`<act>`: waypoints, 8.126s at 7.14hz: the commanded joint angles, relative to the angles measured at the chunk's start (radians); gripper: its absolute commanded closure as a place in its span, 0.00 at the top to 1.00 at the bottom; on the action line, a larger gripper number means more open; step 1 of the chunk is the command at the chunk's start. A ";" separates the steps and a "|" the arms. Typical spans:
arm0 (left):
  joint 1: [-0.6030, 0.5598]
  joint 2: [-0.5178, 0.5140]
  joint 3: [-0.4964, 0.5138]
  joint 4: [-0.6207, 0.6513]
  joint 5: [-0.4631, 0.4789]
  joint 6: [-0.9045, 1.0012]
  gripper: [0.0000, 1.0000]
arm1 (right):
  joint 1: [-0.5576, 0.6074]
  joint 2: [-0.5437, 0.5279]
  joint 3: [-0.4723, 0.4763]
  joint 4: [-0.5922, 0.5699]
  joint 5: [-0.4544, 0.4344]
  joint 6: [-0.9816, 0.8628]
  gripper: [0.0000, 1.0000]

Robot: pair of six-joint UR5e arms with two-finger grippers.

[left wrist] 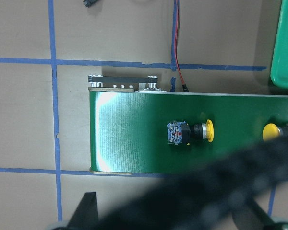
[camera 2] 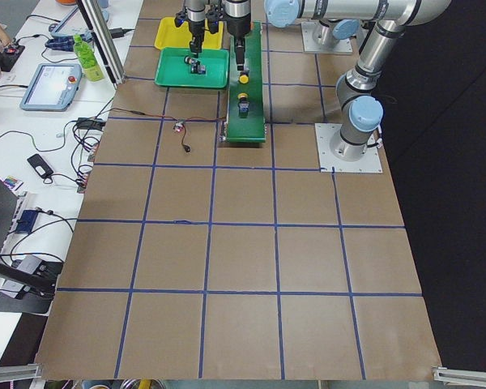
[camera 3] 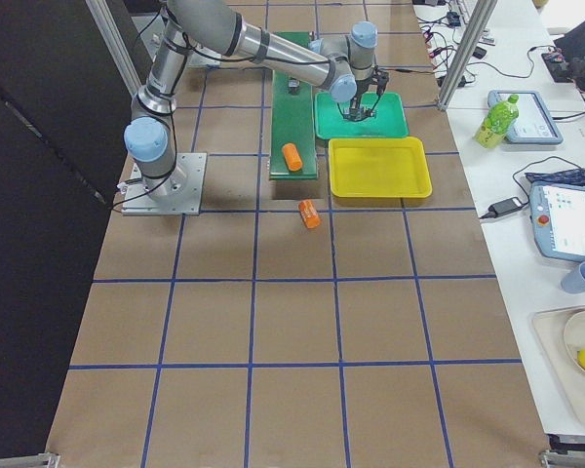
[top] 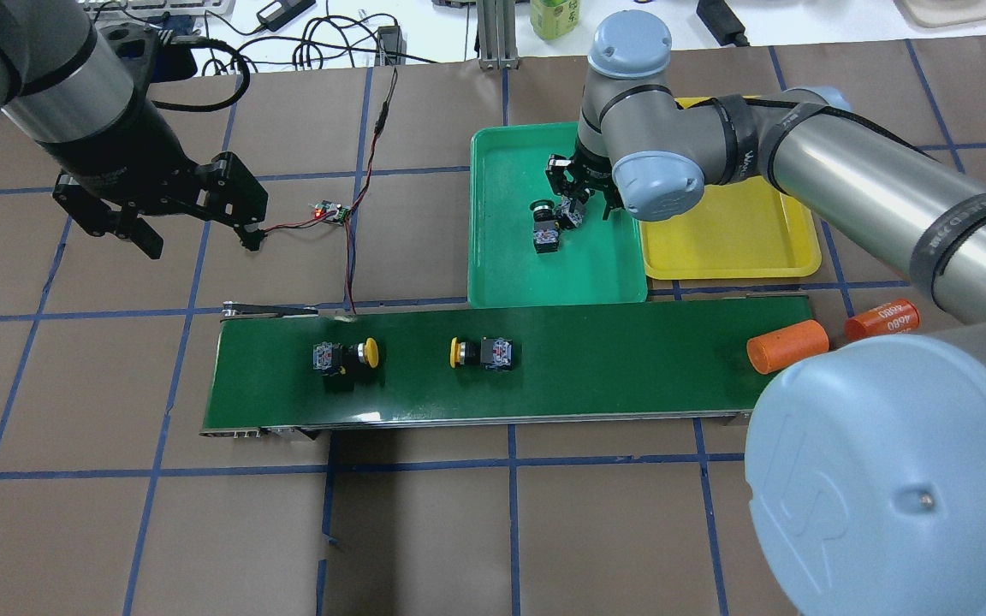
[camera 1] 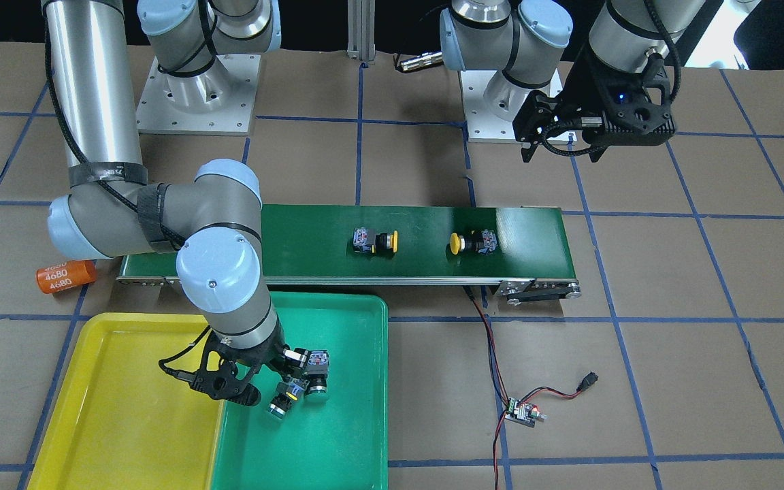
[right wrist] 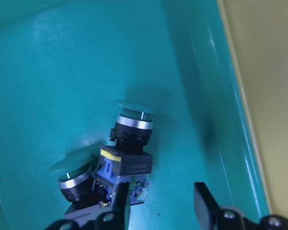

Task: Sort buttons by color to trays
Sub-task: 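Carry the green button into the green tray and open the right gripper, then move the right gripper down to the yellow button on the conveyor, then grasp the yellow push-button with the right gripper, then place the yellow button in the yellow tray and open the right gripper, then move the right gripper back down to the last yellow button on the conveyor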

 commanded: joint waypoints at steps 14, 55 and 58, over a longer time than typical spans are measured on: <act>-0.004 0.021 0.011 0.000 -0.003 0.000 1.00 | -0.023 -0.587 0.396 0.293 0.003 0.877 1.00; -0.007 0.009 -0.081 0.010 -0.019 -0.022 1.00 | -0.228 -0.747 0.373 0.537 0.075 0.494 1.00; -0.004 -0.022 -0.074 0.055 -0.022 -0.077 1.00 | -0.222 -0.745 0.523 0.334 0.141 0.583 1.00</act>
